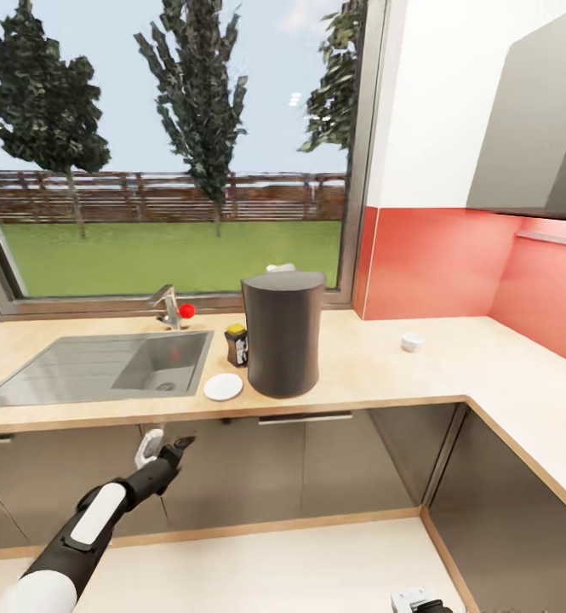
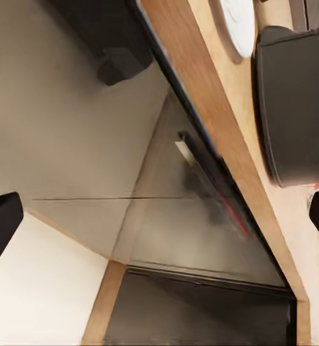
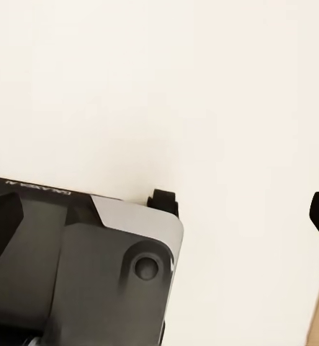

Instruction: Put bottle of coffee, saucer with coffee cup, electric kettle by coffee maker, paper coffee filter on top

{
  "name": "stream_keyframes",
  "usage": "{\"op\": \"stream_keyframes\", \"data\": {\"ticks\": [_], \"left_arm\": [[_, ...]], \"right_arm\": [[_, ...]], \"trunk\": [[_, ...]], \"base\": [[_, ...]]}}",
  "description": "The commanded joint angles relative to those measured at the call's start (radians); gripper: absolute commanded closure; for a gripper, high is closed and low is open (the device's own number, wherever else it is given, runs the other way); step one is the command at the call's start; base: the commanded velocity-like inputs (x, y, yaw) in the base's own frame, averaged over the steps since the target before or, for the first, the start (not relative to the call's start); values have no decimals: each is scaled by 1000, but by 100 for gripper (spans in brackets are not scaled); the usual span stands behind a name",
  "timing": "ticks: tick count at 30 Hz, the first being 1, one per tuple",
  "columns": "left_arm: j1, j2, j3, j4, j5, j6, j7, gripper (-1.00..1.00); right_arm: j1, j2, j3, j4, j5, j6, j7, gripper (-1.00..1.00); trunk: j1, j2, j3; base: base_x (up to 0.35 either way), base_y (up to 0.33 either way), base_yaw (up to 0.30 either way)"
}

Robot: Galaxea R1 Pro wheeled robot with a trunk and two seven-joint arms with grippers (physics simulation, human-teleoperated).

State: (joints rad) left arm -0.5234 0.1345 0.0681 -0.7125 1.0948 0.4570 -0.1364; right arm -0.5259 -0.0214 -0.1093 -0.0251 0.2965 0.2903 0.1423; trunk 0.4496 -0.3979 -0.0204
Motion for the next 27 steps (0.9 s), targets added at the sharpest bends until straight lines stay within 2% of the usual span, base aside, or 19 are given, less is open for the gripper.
{"op": "stream_keyframes", "data": {"ticks": [1, 5, 8, 9, 10, 12, 13, 15, 16, 17, 20, 21, 22, 24, 27], "left_arm": [[18, 0, 4, -1, 4, 8, -21, -100], [135, 11, 7, -2, 3, 8, -96, -100], [218, 41, 6, 3, 2, 6, -132, -100], [289, 58, 7, 10, -11, 0, -144, -100], [299, 60, 7, 11, -19, -7, -145, -100], [334, 70, 6, 18, -72, -67, -146, -100], [347, 72, 6, 29, -109, -114, -146, -100], [366, 72, -1, 103, -232, -266, -147, -100], [369, 70, -4, 140, -282, -322, -146, -100], [371, 68, -6, 196, -363, -407, -144, -100], [372, 63, -5, 299, -561, -579, -140, -100], [373, 62, -1, 345, -665, -647, -138, -100], [373, 62, 2, 375, -726, -681, -136, -100], [373, 62, 8, 430, -819, -728, -133, -100], [373, 61, 7, 453, -854, -744, -132, -100]], "right_arm": [[0, 0, -9, -3, 10, 6, 5, -100], [0, 1, -9, -4, 10, 6, 4, -100], [0, 2, -9, -4, 9, 5, 4, -100], [0, 1, -9, -5, 8, 4, 3, -100], [0, 1, -10, -5, 8, 4, 3, -100], [0, 1, -10, -5, 7, 3, 3, -100], [0, 2, -10, -5, 6, 3, 3, -100], [0, 3, -10, -6, 5, -2, 3, -100], [0, 3, -10, -5, 4, -13, 3, -100], [0, 3, -11, -5, 3, -34, 3, -100], [0, 3, -12, -4, 3, -69, 3, -100], [0, 3, -12, -4, 3, -76, 3, -100], [0, 3, -13, -4, 2, -78, 3, -100], [0, 1, -14, -4, 0, -82, 3, -100], [0, 0, -15, -4, -9, -83, 3, -100]], "trunk": [[0, -2, -2], [0, -2, -2], [0, -2, -3], [0, -2, -3], [0, -2, -4], [0, -2, -6], [0, -2, -7], [0, -2, -8], [0, -2, -9], [0, -2, -10], [0, -2, -13], [0, -2, -14], [0, -2, -15], [0, -2, -16], [0, -2, -19]], "base": [[-84, -6, 0], [-26, -2, 0], [-4, 0, 37], [-1, 0, 177], [0, 0, 194], [0, 0, 204], [0, 0, 214], [0, 0, 220], [0, 0, 223], [0, 0, 224], [0, 0, 224], [0, 0, 225], [0, 0, 225], [0, 0, 225], [0, 0, 224]]}}
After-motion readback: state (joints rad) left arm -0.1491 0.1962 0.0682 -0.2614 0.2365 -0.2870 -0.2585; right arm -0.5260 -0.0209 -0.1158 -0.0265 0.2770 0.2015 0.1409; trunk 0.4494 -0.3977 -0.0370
